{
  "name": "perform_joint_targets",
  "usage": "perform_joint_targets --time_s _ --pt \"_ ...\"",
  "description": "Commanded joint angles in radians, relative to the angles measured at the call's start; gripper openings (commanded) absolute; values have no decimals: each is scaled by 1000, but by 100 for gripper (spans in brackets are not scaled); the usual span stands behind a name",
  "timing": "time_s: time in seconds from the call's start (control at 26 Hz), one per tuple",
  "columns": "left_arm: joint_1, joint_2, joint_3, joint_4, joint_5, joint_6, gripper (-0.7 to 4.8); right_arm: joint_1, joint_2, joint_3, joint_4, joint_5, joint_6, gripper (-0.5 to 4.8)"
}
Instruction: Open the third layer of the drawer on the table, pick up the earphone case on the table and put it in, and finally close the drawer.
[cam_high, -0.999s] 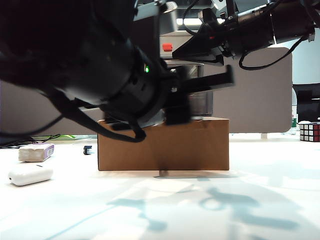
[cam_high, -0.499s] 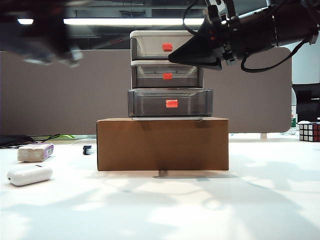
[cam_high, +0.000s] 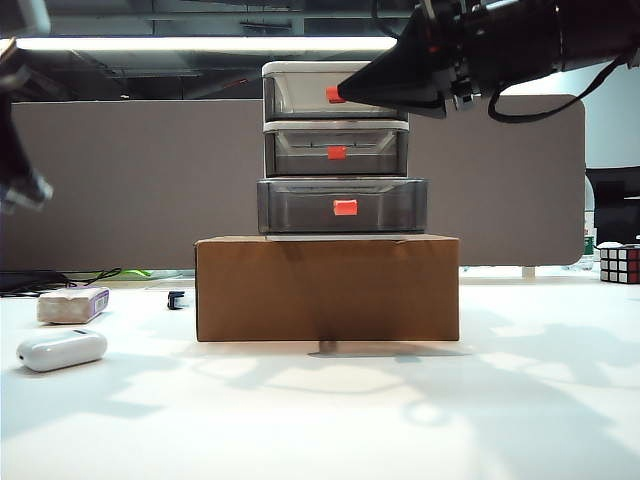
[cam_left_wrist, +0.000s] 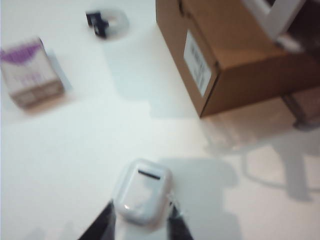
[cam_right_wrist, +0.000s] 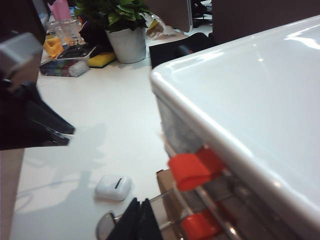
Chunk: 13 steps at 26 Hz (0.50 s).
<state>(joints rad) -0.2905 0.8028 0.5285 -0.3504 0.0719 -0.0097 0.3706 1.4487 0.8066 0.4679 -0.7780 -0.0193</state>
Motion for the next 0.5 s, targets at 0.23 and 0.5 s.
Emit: perform_joint_targets --time_s 0.23,0.5 --pt "116 159 -108 178 244 138 357 1 -7 6 -45 -10 0 -5" --pt "119 172 -323 644 239 248 445 -3 -6 6 -101 -10 -16 -6"
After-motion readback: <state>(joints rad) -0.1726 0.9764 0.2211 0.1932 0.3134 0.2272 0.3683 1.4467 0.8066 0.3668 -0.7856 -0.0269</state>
